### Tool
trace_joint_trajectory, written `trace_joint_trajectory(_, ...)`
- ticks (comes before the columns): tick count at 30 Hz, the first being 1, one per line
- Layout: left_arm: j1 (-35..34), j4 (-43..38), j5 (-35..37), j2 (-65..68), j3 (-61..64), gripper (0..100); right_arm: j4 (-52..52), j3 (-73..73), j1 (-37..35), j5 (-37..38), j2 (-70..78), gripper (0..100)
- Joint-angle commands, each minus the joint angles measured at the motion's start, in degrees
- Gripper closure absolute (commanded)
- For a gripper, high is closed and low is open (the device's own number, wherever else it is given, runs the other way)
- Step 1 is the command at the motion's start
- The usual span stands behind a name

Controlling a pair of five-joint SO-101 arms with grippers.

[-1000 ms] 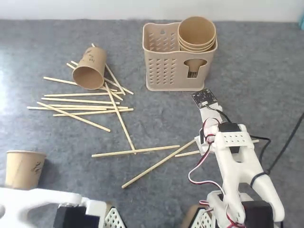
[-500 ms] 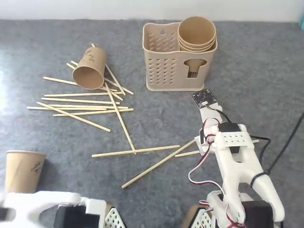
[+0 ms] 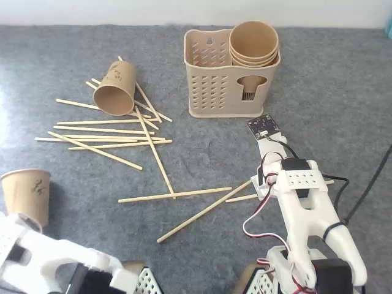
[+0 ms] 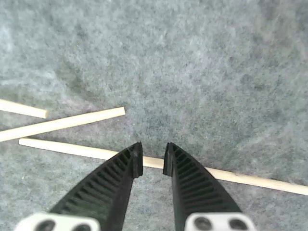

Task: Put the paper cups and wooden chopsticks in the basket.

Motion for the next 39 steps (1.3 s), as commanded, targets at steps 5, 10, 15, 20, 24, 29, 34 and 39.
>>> trace_joint_trajectory(5,9.85,-5.27,8.62,-2.46,-3.03,87,-0.66,-0.09,0.84,0.62,-0.31,90.2)
trace_joint_trajectory(10,19.25,-5.89,13.27,-2.46,-3.03,87,-0.57,-0.09,0.84,0.62,-0.31,90.2)
trace_joint_trajectory(15,29.36,-10.81,19.34,-2.37,-3.03,87,-0.57,-0.09,0.92,0.62,-0.31,90.2)
trace_joint_trajectory(20,38.59,-16.7,22.33,-2.46,-3.12,87,-0.66,-0.09,1.01,0.62,-0.31,90.2)
trace_joint_trajectory(24,43.16,-18.2,22.33,-2.46,-4.09,87,-0.75,-0.09,1.01,0.62,-0.31,90.2)
trace_joint_trajectory(29,43.43,-13.54,22.33,-2.46,-10.77,87,-0.92,-0.09,1.01,0.62,-0.31,90.2)
trace_joint_trajectory(34,40.53,-3.25,22.15,-2.11,-22.02,87,-0.92,-0.09,0.84,0.62,-0.31,90.2)
trace_joint_trajectory(39,37.01,6.33,22.07,-1.85,-32.4,86,-0.92,-0.09,0.75,0.7,-0.31,90.2)
